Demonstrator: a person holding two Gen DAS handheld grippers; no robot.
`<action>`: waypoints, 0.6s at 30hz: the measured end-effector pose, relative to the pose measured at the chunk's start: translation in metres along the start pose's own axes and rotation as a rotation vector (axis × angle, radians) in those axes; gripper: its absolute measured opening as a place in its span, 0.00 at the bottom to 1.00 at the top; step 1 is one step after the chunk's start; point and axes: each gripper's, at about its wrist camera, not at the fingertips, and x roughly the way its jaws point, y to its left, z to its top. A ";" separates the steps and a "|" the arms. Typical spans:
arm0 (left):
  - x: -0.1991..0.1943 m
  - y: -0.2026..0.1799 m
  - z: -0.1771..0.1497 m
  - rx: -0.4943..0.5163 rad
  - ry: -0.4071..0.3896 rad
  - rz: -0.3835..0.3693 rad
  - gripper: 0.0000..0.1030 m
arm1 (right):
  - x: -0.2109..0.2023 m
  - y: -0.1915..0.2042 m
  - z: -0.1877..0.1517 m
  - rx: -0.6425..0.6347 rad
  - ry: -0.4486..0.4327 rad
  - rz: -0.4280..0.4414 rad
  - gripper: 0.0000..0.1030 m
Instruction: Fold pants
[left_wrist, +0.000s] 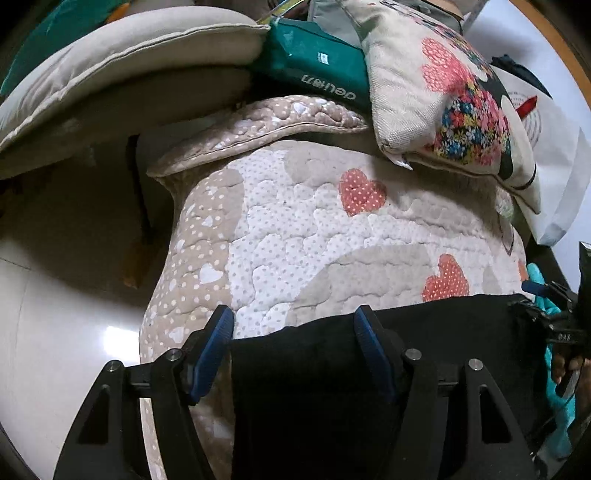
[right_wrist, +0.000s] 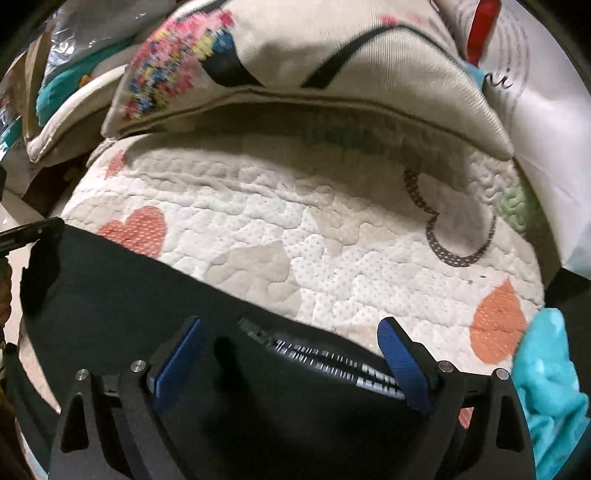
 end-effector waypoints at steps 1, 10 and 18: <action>0.000 -0.001 -0.001 0.005 -0.002 0.006 0.63 | 0.004 -0.002 0.000 0.000 0.010 -0.003 0.92; -0.010 -0.017 -0.004 0.082 -0.011 0.065 0.12 | 0.021 -0.013 -0.004 0.027 0.042 0.068 0.86; -0.034 -0.033 -0.004 0.110 -0.042 0.045 0.11 | -0.005 0.000 -0.015 0.057 0.038 0.204 0.16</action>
